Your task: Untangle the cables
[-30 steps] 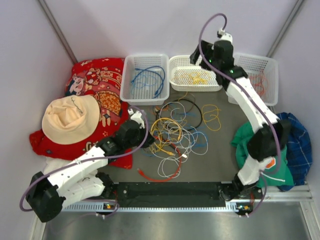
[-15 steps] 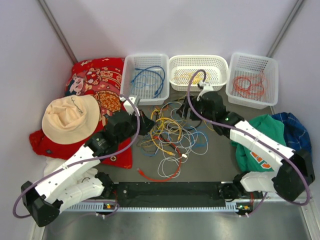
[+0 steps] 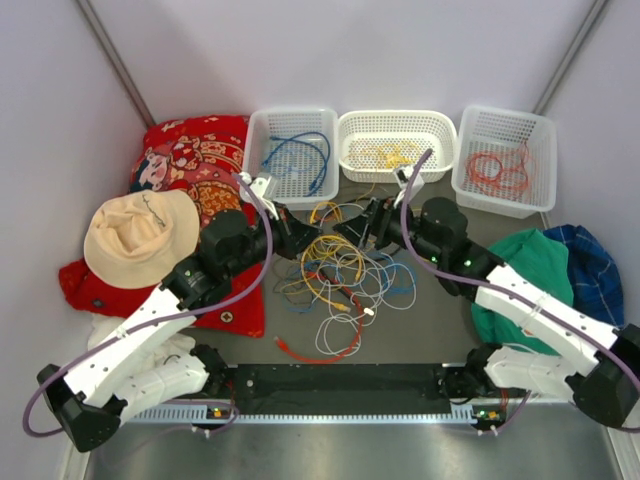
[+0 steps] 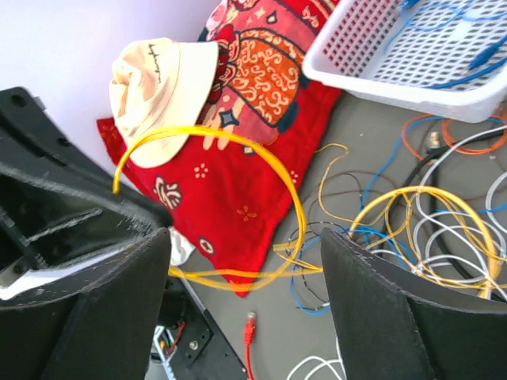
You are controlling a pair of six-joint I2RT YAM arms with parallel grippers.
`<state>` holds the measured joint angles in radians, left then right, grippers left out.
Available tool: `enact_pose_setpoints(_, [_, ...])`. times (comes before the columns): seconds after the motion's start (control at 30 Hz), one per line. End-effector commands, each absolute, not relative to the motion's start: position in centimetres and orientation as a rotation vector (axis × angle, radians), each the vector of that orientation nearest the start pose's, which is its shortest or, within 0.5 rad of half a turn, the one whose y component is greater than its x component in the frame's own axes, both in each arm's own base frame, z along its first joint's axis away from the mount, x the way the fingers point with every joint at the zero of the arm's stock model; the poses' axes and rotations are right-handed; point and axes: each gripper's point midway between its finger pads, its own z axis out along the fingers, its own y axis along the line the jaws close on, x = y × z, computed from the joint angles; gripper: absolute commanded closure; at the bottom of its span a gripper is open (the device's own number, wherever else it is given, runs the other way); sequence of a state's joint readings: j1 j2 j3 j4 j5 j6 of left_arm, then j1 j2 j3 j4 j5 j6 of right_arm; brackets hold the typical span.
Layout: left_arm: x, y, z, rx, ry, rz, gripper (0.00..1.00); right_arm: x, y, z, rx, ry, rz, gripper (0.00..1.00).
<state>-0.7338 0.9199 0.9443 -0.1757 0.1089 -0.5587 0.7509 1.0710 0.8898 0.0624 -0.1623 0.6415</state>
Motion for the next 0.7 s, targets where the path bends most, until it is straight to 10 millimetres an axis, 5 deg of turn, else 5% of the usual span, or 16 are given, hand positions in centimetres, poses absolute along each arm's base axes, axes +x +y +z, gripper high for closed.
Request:
enact_pose_setpoints(0.0, [21.6, -26.3, 34.6, 0.264, 1.723, -1.122, 1.0, 24.7, 32.3, 29.7, -0.257, 1.793, 1.245, 0.3])
enact_pose_setpoints(0.13, [21.2, -26.4, 34.7, 0.271, 1.721, -1.143, 1.0, 25.9, 33.1, 28.5, -0.252, 1.833, 1.212, 0.6])
enact_pose_setpoints(0.3, [21.4, -25.5, 33.8, 0.235, 1.755, -1.094, 1.0, 26.6, 31.4, 29.0, -0.193, 1.851, 1.104, 1.0])
enact_pose_setpoints(0.53, [24.3, -18.5, 29.4, -0.051, 1.896, -0.657, 1.0, 26.4, 22.3, 31.7, -0.061, 1.842, 0.727, 1.0])
enact_pose_setpoints(0.67, [24.5, -15.9, 27.6, -0.118, 1.924, -0.516, 1.0, 25.0, 18.3, 35.7, -0.013, 1.767, 0.64, 1.0])
